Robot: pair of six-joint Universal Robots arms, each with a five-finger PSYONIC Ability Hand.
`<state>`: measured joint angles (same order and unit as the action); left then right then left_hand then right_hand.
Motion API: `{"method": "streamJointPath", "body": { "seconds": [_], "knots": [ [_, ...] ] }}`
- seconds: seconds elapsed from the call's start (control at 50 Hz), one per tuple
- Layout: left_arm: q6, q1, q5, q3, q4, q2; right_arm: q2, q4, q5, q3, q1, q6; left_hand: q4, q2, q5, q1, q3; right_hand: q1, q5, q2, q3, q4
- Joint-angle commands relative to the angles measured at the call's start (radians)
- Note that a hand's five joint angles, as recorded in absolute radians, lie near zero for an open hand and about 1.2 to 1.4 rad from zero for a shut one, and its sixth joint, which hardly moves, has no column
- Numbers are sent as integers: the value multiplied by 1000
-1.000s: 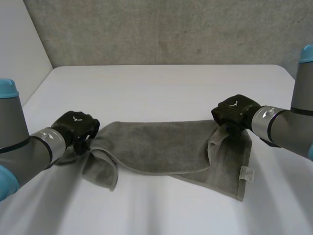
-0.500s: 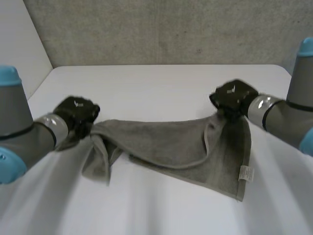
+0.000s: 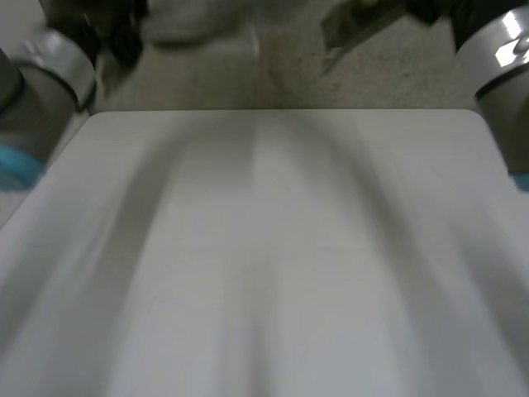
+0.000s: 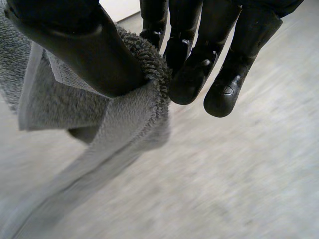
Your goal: Fold the towel.
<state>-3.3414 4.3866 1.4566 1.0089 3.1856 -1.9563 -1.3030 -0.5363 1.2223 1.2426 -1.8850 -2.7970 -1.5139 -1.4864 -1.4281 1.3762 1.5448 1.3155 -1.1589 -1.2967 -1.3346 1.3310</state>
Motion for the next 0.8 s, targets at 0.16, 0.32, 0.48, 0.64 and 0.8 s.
{"method": "streamJointPath", "body": {
  "seconds": [0.16, 0.32, 0.48, 0.64, 0.8],
  "knots": [
    [-248, 10, -73, 517, 218, -119, 246, 206, -70, 167, -12, 91, 118, 90, 206, 20, -149, 81, -63, -100, -62, 65],
    [-349, 13, -76, 668, 243, -156, 381, 317, -61, 209, -6, 320, 118, 90, 206, 20, -149, 81, -63, -100, -62, 65],
    [-363, 16, -76, 752, 238, -30, 286, 401, -64, 210, -9, 321, 118, 90, 206, 20, -149, 81, -63, -100, -62, 65],
    [-362, 13, -74, 789, 240, 56, 209, 409, -61, 224, -5, 217, 272, 245, 361, -135, -303, 81, -63, -100, -62, 65],
    [-366, 17, -73, 806, 241, 47, 200, 409, -66, 244, 4, 217, 525, 497, 614, -387, -556, 81, -63, -100, -62, 65]
  ]
}}
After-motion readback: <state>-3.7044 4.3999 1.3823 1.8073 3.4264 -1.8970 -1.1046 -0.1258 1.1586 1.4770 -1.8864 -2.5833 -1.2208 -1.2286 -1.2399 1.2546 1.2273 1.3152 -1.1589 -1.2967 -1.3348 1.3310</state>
